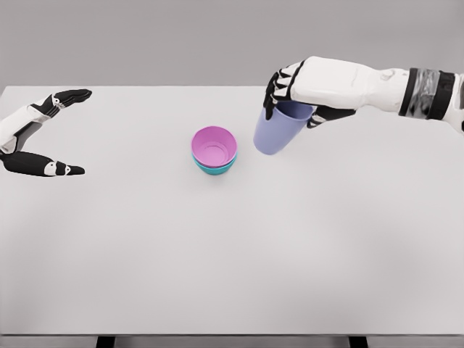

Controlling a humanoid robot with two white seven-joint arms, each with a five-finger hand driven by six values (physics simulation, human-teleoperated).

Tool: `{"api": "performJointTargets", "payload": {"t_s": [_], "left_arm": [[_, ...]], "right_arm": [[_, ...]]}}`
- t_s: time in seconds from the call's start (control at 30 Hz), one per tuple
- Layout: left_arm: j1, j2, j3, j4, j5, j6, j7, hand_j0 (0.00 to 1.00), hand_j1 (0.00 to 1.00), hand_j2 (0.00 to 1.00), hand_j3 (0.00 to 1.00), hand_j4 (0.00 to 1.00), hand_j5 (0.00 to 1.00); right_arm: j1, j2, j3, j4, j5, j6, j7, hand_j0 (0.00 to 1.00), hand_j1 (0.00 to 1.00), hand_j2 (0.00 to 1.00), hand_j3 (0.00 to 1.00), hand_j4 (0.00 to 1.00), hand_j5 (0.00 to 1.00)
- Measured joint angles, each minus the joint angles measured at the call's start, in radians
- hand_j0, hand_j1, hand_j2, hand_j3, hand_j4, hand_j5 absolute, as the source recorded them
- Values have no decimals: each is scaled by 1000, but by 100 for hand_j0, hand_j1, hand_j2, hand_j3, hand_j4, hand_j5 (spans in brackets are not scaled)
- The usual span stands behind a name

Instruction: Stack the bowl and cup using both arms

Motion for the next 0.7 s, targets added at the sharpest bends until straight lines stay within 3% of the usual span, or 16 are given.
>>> {"api": "performJointTargets", "payload": {"t_s": [0.33,0.7], "left_arm": [[0,0,0,0,0,0,0,100,100,100,100,100,100],[0,0,0,3,0,0,0,100,100,100,100,100,100]], "right_arm": [[-34,96,3,25,10,0,0,54,54,54,54,54,54],[-52,203,12,105,62,0,0,54,54,54,54,54,54]]}}
